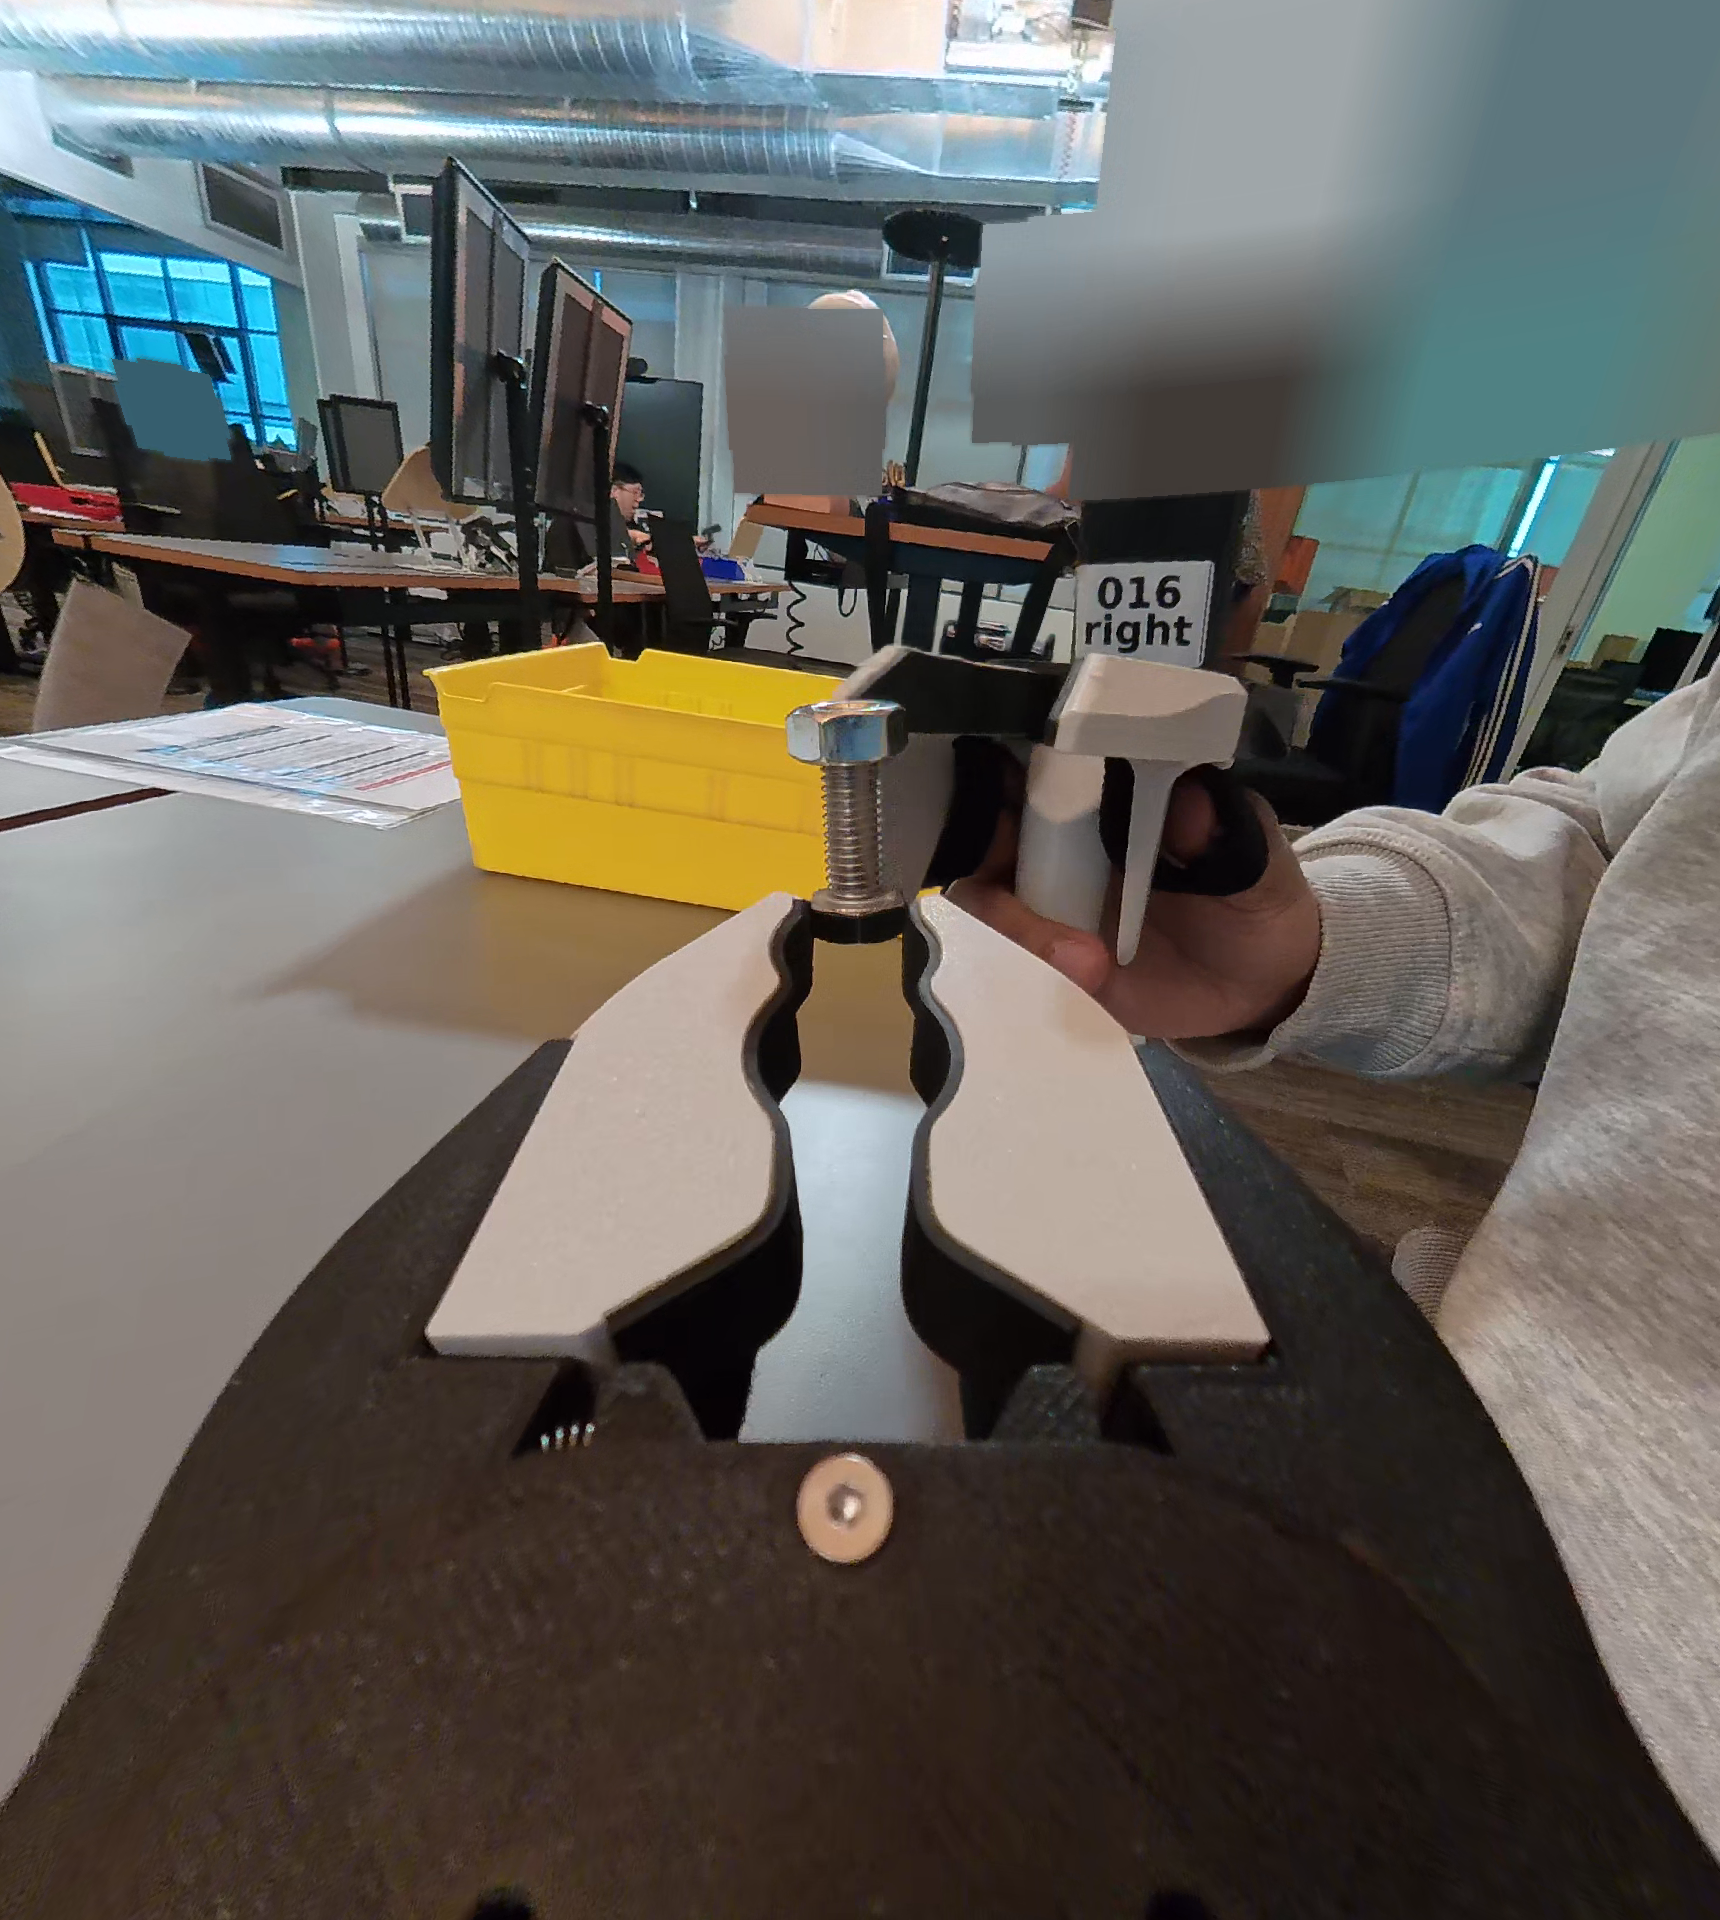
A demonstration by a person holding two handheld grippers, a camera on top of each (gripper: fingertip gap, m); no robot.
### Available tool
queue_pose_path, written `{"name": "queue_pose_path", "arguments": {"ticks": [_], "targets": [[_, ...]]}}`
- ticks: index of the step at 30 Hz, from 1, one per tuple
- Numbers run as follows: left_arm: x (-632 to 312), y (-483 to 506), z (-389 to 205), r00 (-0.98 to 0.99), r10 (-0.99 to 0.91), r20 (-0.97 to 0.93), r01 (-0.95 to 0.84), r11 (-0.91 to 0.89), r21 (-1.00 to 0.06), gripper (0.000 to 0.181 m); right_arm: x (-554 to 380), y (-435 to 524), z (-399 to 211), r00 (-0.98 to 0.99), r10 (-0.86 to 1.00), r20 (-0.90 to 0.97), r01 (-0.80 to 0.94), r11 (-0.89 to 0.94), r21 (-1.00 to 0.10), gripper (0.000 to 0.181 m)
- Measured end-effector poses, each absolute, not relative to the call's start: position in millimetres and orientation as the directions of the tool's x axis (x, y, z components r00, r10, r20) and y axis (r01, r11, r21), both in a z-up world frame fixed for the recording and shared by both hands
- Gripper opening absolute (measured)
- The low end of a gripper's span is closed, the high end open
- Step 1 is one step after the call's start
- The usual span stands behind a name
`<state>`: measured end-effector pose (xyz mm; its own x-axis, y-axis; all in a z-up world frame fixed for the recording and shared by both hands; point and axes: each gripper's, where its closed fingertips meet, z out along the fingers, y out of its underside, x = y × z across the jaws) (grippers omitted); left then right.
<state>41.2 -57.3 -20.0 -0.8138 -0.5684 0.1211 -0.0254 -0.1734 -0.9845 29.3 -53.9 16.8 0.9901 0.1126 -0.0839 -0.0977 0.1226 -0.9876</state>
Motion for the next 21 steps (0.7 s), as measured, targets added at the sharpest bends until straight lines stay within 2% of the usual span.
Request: {"name": "queue_pose_path", "arguments": {"ticks": [6, 12, 18, 21], "targets": [[40.4, -58.6, -20.2, -0.817, -0.566, 0.111, -0.02, -0.165, -0.986, 0.017, 29.2, -51.6, 14.4, 0.989, 0.116, -0.097, -0.11, 0.115, -0.987, 0.04], [42.6, -56.1, -20.0, -0.812, -0.569, 0.133, -0.033, -0.182, -0.983, 0.017, 24.1, -52.7, 15.8, 0.99, 0.127, -0.058, -0.072, 0.11, -0.991, 0.028], [40.8, -58.5, -20.3, -0.817, -0.566, 0.114, -0.022, -0.166, -0.986, 0.017, 32.7, -52.4, 15.9, 0.99, 0.102, -0.099, -0.112, 0.127, -0.986, 0.041], [41.5, -57.8, -20.3, -0.814, -0.568, 0.119, -0.025, -0.17, -0.985, 0.017, 26.5, -51.1, 15.0, 0.984, 0.143, -0.108, -0.126, 0.12, -0.985, 0.039]]}}
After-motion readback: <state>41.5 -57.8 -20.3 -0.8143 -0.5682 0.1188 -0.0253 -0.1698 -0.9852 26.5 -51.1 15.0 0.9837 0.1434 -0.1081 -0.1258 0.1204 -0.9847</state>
